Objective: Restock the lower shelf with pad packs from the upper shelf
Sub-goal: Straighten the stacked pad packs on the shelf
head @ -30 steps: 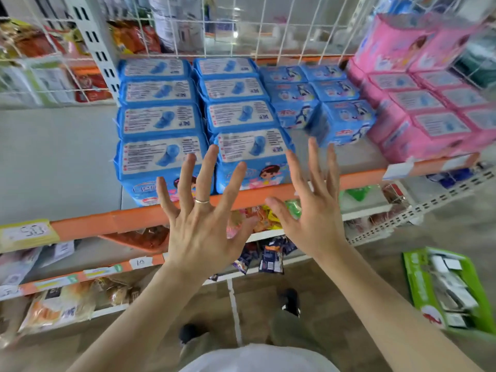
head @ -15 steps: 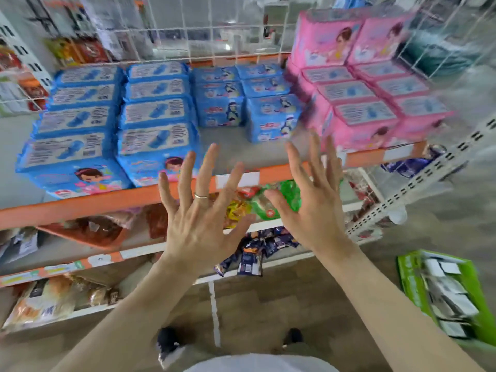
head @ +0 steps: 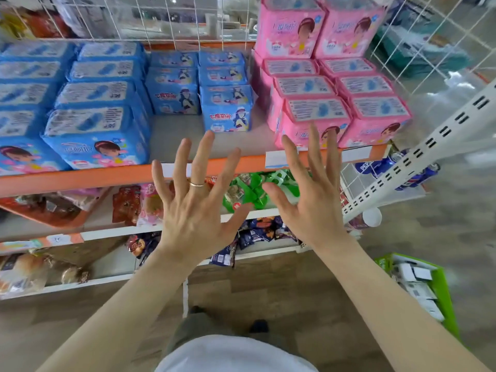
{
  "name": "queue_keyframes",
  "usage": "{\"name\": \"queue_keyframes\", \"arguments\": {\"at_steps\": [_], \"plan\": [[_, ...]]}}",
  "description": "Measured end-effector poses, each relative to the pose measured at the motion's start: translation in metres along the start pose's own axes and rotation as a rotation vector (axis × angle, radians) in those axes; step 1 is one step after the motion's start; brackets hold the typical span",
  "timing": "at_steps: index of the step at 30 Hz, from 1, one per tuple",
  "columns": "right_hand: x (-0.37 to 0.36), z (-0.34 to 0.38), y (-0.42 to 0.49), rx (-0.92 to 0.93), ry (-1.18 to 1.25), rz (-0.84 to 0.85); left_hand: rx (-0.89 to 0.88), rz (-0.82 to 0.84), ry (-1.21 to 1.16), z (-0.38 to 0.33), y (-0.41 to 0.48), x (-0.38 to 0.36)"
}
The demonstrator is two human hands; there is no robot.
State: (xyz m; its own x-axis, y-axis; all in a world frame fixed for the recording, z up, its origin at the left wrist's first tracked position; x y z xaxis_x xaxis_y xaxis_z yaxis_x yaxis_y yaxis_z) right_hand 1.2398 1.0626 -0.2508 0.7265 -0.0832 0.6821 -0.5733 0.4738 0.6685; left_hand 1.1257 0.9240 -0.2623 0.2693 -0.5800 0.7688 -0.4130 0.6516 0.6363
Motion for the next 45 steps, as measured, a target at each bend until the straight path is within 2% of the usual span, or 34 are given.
{"name": "queue_keyframes", "arguments": {"at_steps": [5, 10, 19, 27, 33, 38, 42, 45], "plan": [[-0.005, -0.010, 0.001, 0.041, -0.135, -0.030, -0.035, -0.032, -0.060, -0.007, 0.009, -0.014], [0.002, -0.034, -0.003, -0.026, -0.197, 0.021, -0.064, -0.012, -0.170, -0.021, 0.026, -0.037], [0.029, -0.076, 0.011, -0.092, -0.255, -0.015, -0.115, -0.054, -0.226, -0.062, 0.059, -0.047], [0.027, -0.136, 0.021, -0.059, -0.171, -0.005, -0.083, -0.010, -0.144, -0.108, 0.079, -0.073], [0.042, -0.216, 0.037, 0.025, -0.086, -0.006, -0.002, 0.007, -0.060, -0.179, 0.097, -0.104], [0.043, -0.264, 0.054, 0.059, -0.013, 0.079, 0.050, -0.012, 0.025, -0.232, 0.113, -0.122], [0.028, -0.273, 0.066, 0.157, 0.016, 0.128, 0.134, -0.002, 0.100, -0.229, 0.114, -0.129], [0.014, -0.275, 0.082, 0.155, 0.019, 0.148, 0.169, 0.032, 0.148, -0.200, 0.115, -0.140]]}}
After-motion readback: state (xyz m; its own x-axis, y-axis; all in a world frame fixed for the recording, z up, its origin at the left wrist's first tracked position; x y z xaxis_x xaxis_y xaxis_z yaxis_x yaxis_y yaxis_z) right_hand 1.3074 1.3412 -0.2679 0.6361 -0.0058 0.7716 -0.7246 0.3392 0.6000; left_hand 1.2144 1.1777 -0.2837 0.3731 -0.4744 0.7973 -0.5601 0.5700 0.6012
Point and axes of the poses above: each hand's wrist, its own y-axis towards the middle knuckle, its own x-axis out of the back of the hand, z = x × y, the point moved 8 cm from there along y, towards the middle knuckle, and after that the axes turned 9 degrees about -z, right-handed, at the moved point
